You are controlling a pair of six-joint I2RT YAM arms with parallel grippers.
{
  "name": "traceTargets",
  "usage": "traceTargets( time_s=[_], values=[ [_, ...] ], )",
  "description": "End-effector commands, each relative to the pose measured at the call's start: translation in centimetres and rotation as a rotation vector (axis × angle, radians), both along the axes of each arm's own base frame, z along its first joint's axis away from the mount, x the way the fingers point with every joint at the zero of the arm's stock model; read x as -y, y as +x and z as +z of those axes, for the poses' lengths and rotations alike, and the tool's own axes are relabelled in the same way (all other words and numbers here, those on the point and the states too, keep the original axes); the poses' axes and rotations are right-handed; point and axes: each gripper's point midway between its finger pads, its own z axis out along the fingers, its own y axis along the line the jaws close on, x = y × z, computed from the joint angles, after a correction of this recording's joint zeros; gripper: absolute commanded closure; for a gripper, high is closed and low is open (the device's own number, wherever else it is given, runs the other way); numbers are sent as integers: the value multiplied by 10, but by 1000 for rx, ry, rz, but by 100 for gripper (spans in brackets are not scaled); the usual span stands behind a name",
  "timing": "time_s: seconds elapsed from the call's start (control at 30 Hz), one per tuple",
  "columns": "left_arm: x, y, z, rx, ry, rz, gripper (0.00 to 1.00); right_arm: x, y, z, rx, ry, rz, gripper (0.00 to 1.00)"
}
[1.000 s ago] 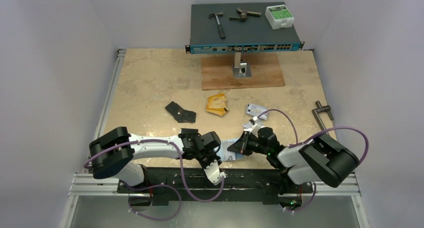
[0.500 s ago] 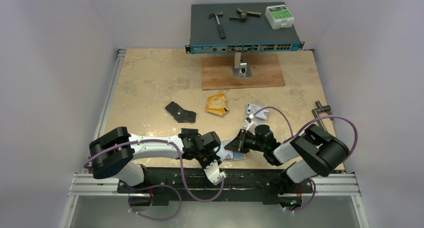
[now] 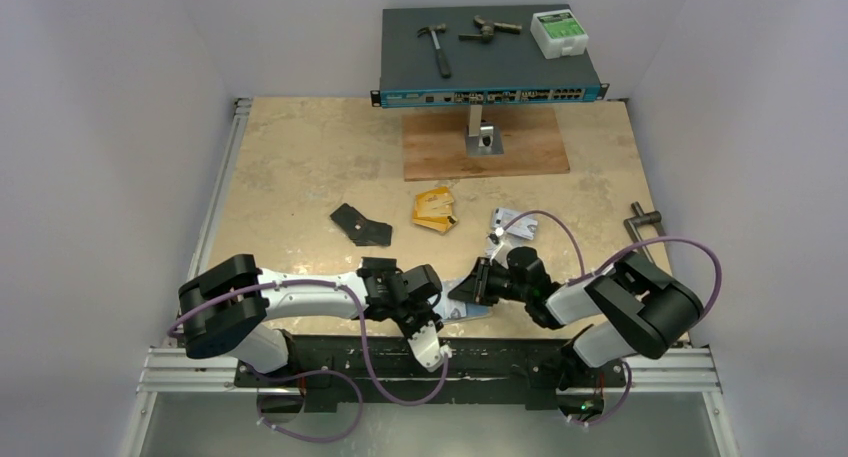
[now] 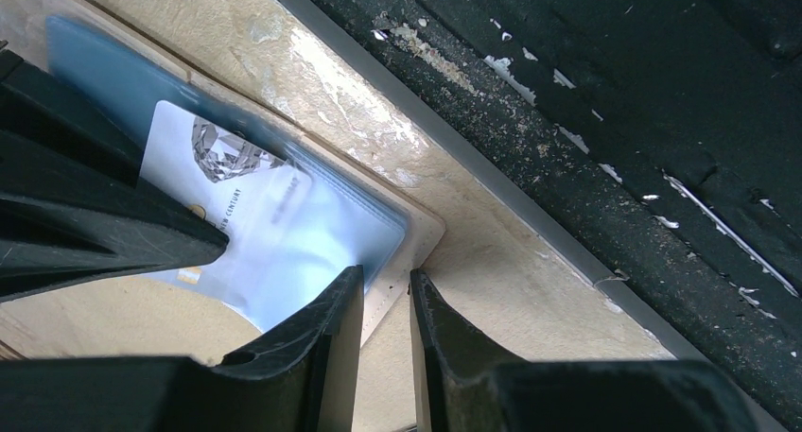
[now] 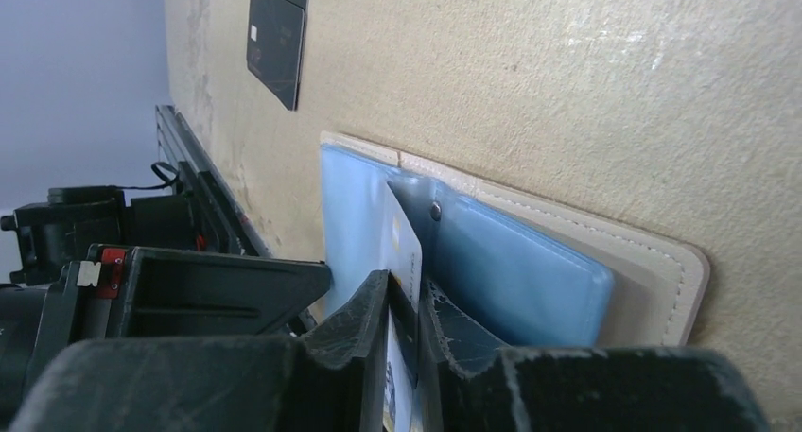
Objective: Put the credit cards into the card holder
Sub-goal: Insert the credit card into the card holder.
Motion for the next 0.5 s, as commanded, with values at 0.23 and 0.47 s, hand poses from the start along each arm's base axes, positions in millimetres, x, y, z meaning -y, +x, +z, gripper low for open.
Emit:
traceTargets(
  time_s=[0.23,0.47],
  values=[
    [15,1,11,-2,-44,12,77,25,-14,-30,-24,-285,-51,50],
    [16,3,15,-12,-51,50,77,26,-17,-30,-43,-408,-60,41]
  ],
)
